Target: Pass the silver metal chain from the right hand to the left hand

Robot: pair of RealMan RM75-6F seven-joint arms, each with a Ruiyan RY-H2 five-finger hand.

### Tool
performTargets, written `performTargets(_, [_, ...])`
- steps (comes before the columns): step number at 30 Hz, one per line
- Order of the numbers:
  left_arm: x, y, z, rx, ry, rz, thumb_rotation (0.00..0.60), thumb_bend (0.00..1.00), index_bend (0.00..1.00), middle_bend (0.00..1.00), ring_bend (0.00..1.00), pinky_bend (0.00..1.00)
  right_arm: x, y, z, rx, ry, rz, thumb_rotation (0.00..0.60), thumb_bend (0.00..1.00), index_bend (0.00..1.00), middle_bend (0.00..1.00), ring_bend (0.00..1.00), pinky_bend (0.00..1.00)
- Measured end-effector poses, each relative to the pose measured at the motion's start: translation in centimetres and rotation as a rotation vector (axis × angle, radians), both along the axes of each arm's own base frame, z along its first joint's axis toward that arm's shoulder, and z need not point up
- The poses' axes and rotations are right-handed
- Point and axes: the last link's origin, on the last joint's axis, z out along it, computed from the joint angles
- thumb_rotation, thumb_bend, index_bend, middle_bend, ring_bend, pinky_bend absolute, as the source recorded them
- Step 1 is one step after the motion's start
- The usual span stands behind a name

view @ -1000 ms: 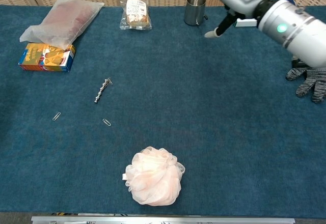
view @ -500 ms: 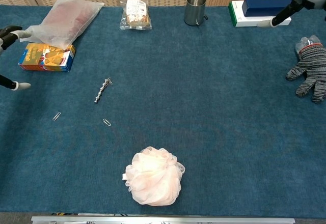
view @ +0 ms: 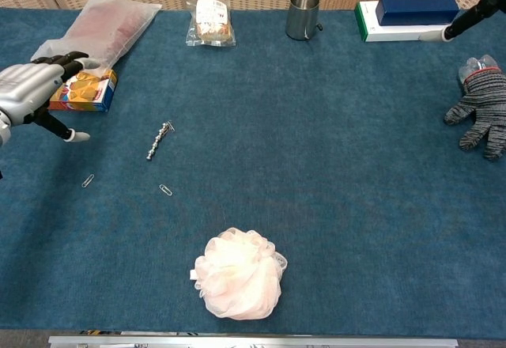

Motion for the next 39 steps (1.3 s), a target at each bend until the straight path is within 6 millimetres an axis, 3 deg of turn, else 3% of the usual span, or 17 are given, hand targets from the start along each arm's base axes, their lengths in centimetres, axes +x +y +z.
performTargets(14, [2.5,1.1,-3.3,-0.074,0.028,-0.020,0.600,0.02,0.00,0.00,0.00,0.01,-1.1,1.1,1.2,-0.025,-0.047,-0.004,0.600,0.00,0.06,0.02,0.00,0.03])
performTargets(39, [5.6,2.1,-6.1,-0.088,0.021,-0.041,0.600,0.02,0.00,0.00,0.00,0.00,-2.5,2.0,2.5,-0.053,-0.092,-0.026,0.600,0.00,0.07,0.03,0.00,0.03])
